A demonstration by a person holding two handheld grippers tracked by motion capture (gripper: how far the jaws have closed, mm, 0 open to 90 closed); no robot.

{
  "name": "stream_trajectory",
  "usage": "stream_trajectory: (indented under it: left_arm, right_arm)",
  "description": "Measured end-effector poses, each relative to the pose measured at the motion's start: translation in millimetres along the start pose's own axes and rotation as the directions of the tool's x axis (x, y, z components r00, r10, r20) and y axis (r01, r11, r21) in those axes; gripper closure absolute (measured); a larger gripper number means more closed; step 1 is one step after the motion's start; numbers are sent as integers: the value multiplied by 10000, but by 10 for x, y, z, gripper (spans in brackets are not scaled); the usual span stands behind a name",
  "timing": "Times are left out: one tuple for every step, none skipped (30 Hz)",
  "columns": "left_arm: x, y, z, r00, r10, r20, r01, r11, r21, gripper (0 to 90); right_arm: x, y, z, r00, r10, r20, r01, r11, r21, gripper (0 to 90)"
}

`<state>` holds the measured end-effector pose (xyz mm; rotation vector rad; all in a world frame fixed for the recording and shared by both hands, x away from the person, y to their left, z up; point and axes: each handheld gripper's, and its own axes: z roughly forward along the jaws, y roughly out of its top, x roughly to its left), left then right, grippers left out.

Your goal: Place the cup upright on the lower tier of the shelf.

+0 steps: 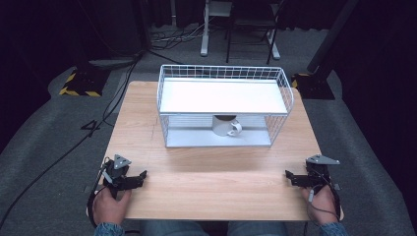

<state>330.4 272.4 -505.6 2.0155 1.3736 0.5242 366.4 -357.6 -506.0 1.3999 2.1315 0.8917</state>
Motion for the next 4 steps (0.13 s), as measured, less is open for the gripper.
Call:
stream_trajectory:
  left_arm:
    - [0, 0, 0, 10000, 0, 0, 0, 10000, 0, 154]
    - [-1, 0, 0, 10000, -1, -1, 1, 10000, -4, 154]
    - [-1, 0, 1, 10000, 38, -11, -38, 10000, 7, 154]
    - [-2, 1, 2, 10000, 35, -23, -35, 10000, 9, 152]
  right_arm:
    - [0, 0, 0, 10000, 0, 0, 0, 10000, 0, 22]
    - [0, 0, 0, 10000, -4, -1, 4, 10000, -1, 22]
    - [0, 0, 1, 10000, -3, -3, 3, 10000, -5, 22]
    - [1, -1, 0, 10000, -2, 0, 2, 10000, -4, 21]
